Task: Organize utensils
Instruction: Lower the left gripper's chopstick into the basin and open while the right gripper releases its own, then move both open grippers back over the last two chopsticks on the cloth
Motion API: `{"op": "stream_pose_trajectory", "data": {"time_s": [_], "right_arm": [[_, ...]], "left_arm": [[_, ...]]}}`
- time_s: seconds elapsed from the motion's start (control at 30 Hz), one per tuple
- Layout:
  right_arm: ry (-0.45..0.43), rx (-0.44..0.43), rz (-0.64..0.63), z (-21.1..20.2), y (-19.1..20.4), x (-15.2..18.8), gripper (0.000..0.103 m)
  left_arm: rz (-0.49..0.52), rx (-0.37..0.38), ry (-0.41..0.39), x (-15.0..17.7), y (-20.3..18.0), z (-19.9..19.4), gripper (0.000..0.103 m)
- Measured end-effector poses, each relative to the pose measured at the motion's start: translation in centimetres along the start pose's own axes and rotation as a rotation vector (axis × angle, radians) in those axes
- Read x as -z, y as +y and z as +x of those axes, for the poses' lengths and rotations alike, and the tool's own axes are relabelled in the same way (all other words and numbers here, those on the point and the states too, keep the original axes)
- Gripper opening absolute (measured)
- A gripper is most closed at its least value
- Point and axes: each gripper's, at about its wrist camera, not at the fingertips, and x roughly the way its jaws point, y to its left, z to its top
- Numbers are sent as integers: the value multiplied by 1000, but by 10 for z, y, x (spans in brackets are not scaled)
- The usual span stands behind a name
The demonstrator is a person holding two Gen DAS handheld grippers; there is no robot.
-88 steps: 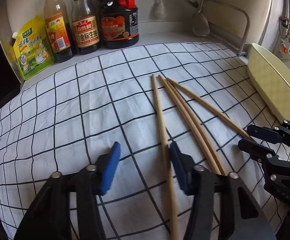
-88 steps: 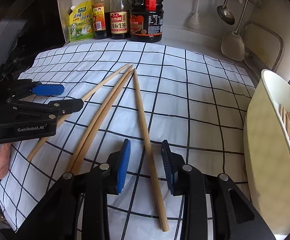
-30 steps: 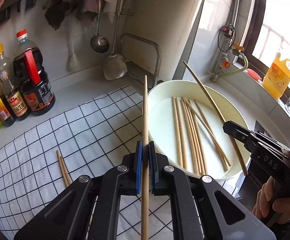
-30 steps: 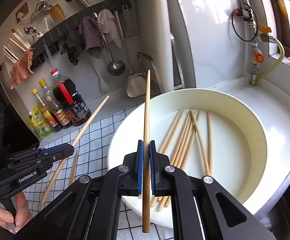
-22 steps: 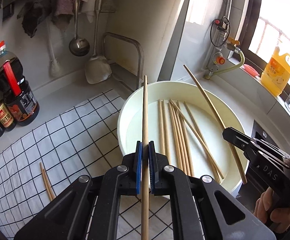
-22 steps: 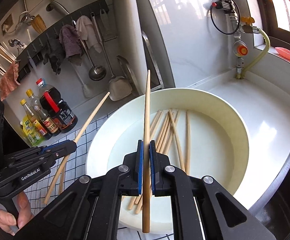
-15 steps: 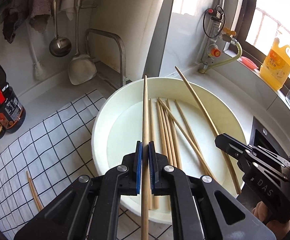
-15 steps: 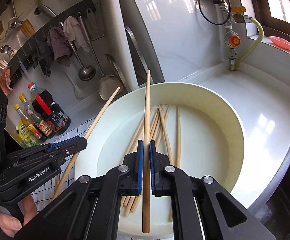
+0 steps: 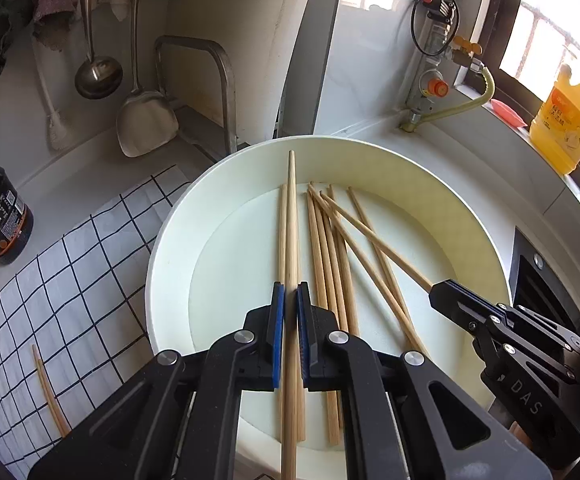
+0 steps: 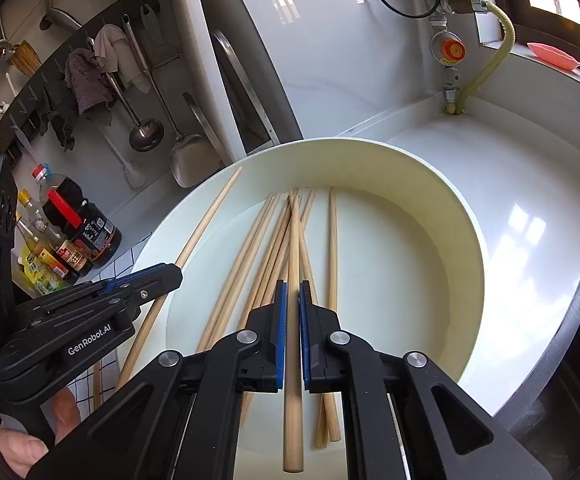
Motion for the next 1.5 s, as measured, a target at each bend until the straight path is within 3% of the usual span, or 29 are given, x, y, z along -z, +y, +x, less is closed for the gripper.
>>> {"op": "stream_pose_trajectory", "data": {"time_s": [0.1,0.17,0.23,0.3,0.93,1.5], "right_arm": [[-2,-1,6,-2,0,0,6],[-11,3,7,-4,0,0,11],[-25,11,3,-7,1,-1,14],[-32,13,1,-9,1,-2,14],[-32,-31,-48,-15,25,1,26],[-5,-128,-159,-19,81,19,36]], "left_arm": [[-1,-1,0,1,1,-3,8],[-2,-3,-4,2,2,-6,21],[-9,-15,-22,3,4,-12,54],[-14,-29,-57,4,8,-22,62],[-64,-44,-88,29,37,-61,67],[-140,-104,-116,79,93,-105,70]]}}
